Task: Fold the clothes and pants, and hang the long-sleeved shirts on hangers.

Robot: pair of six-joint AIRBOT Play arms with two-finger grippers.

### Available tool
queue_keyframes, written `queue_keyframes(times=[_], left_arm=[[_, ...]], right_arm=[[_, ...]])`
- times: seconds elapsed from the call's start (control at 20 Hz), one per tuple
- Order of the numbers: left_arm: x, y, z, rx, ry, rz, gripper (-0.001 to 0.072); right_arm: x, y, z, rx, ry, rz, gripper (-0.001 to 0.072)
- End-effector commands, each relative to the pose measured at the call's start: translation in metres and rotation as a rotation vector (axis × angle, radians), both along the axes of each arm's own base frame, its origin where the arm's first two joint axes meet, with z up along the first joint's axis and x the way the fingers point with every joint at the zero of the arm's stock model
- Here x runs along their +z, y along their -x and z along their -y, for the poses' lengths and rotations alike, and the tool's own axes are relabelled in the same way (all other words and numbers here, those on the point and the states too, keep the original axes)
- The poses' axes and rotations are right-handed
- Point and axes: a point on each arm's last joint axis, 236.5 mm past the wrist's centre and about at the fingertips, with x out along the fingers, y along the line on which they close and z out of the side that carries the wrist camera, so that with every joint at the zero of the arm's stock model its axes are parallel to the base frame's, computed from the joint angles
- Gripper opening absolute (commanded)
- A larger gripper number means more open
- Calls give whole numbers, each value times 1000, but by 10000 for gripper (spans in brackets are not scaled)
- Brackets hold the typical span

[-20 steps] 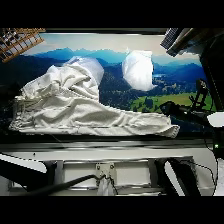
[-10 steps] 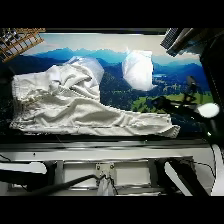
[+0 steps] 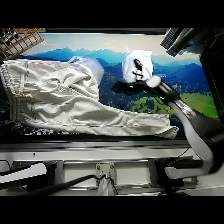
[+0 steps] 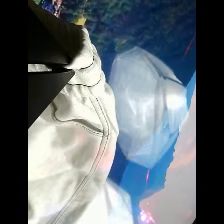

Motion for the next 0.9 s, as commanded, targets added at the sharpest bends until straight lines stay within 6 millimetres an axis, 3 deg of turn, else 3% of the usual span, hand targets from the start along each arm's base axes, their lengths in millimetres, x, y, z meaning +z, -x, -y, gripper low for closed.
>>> queue_keyframes(times=[0.0,0.2,0.55,0.65,0.7,0.75,0.8,0.85], left_arm=[[7,3,5,-8,-2,2,22],[14,5,5,-8,-9,16,22],[18,7,6,-9,-9,19,22],[24,8,7,-6,-11,30,22],[28,9,7,3,-3,40,22],[32,10,8,9,1,50,22],[37,11,9,9,-4,58,22],[43,13,9,10,-10,68,22]], right_arm=[[-30,-34,-59,32,-49,-90,566],[-50,-44,-81,38,-87,-225,566],[-86,-13,-108,105,-59,-337,553],[-93,-5,-124,115,-62,-337,445],[-91,-3,-134,112,-83,-336,347],[-87,-2,-140,118,-99,-326,159],[-79,-1,-146,137,-119,-314,36],[-65,-1,-149,162,-133,-302,34]])
